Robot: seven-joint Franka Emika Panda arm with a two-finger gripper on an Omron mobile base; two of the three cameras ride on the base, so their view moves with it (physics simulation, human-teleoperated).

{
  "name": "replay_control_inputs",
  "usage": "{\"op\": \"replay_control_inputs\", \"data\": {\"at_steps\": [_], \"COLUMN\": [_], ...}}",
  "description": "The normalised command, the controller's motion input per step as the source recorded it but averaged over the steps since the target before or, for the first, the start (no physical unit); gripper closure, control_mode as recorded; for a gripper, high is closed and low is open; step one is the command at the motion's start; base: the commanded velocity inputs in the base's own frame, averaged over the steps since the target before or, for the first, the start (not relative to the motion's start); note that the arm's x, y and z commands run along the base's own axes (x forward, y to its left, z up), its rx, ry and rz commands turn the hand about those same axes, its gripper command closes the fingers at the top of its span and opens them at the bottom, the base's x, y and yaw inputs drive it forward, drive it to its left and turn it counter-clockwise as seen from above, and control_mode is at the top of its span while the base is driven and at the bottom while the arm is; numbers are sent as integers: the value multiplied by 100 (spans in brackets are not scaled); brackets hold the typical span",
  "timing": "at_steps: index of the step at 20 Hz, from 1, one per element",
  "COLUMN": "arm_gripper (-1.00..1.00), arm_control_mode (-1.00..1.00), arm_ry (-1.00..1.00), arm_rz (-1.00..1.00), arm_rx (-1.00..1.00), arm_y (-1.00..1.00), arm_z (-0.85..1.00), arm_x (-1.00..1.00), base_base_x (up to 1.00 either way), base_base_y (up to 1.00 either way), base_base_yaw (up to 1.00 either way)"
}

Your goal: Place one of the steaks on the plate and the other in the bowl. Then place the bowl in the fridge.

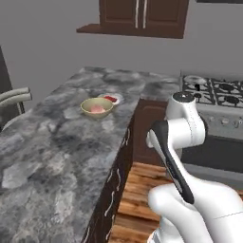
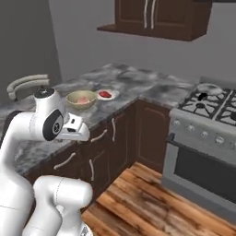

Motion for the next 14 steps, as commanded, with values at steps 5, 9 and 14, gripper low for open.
{"op": "replay_control_inputs", "data": {"at_steps": [5, 9, 14], "arm_gripper": [-100, -100, -100], "arm_control_mode": [100, 100, 100], "arm_ry": [0, 0, 0], "arm_rz": [0, 0, 0], "arm_rx": [0, 0, 0], "arm_y": [0, 0, 0], "arm_z": [0, 0, 0], "arm_x": [0, 0, 0], "base_base_x": [29, 17, 21], "base_base_y": [-29, -58, -84], "base_base_yaw": [90, 81, 59]}}
